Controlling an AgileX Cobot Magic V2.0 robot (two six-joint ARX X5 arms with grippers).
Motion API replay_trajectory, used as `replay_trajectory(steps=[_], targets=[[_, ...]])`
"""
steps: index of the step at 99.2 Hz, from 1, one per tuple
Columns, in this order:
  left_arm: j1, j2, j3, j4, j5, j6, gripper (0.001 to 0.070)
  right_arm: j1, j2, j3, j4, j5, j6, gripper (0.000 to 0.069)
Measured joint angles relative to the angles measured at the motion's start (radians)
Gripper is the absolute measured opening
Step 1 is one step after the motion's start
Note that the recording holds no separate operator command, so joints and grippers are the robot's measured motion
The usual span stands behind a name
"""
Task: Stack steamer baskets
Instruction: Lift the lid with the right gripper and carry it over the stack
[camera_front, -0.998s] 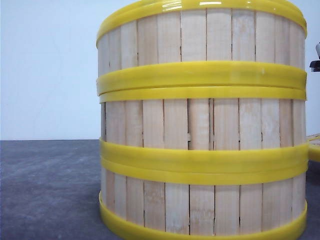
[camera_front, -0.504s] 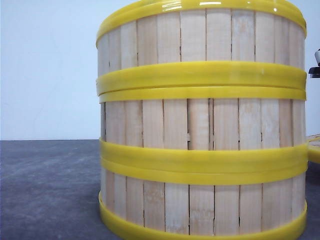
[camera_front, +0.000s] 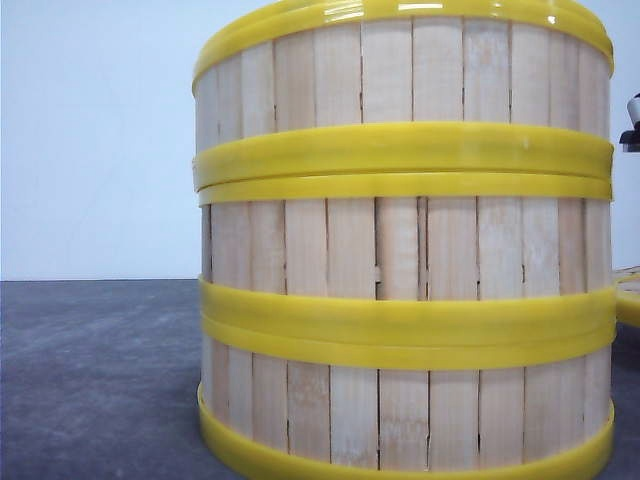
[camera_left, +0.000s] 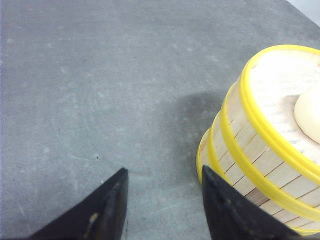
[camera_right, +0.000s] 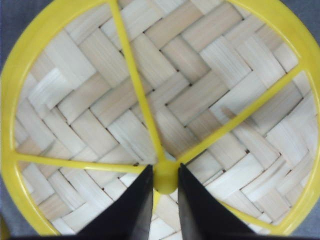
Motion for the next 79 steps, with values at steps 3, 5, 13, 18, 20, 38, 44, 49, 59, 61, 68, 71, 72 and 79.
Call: replay_trajectory(steps=[3, 5, 13, 18, 20, 38, 44, 49, 59, 61, 68, 71, 72, 79], targets=[[0.0, 0.0, 0.0, 0.0, 0.0, 0.0, 0.0273, 0.0, -0.012, 0.002, -0.005, 0.0, 0.0, 0.0057], [0.0, 0.0, 0.0, 0.0, 0.0, 0.0, 0.0273, 0.0, -0.021, 0.005, -0.01, 0.0, 0.0, 0.0057], [0.0, 0.0, 0.0, 0.0, 0.0, 0.0, 0.0273, 0.0, -0.055, 0.037, -0.031, -0.001, 0.0, 0.0057], [0.0, 0.0, 0.0, 0.0, 0.0, 0.0, 0.0273, 0.004, -0.081, 0.064, -0.04, -0.002, 0.0, 0.0057], [0.0, 0.0, 0.0, 0.0, 0.0, 0.0, 0.0273, 0.006, -0.092, 0.076, -0.043, -0.005, 0.0, 0.0056], [0.0, 0.0, 0.0, 0.0, 0.0, 0.0, 0.0273, 0.036, -0.209, 0.154, -0.061, -0.04, 0.0, 0.0056], [0.0, 0.0, 0.0, 0.0, 0.0, 0.0, 0.0273, 0.05, -0.248, 0.172, -0.062, -0.066, -0.001, 0.0056], [0.0, 0.0, 0.0, 0.0, 0.0, 0.0, 0.0273, 0.063, -0.279, 0.187, -0.062, -0.101, -0.001, 0.0056], [0.0, 0.0, 0.0, 0.0, 0.0, 0.0, 0.0273, 0.096, -0.339, 0.207, -0.061, -0.199, -0.003, 0.0056], [0.0, 0.0, 0.0, 0.0, 0.0, 0.0, 0.0273, 0.104, -0.35, 0.208, -0.062, -0.223, -0.004, 0.0056], [0.0, 0.0, 0.0, 0.0, 0.0, 0.0, 0.0273, 0.135, -0.382, 0.21, -0.062, -0.307, -0.006, 0.0056], [0.0, 0.0, 0.0, 0.0, 0.0, 0.0, 0.0273, 0.15, -0.391, 0.21, -0.063, -0.337, -0.007, 0.0056], [0.0, 0.0, 0.0, 0.0, 0.0, 0.0, 0.0273, 0.155, -0.394, 0.21, -0.063, -0.346, -0.007, 0.0056], [0.0, 0.0, 0.0, 0.0, 0.0, 0.0, 0.0273, 0.196, -0.406, 0.21, -0.063, -0.386, -0.011, 0.0056]])
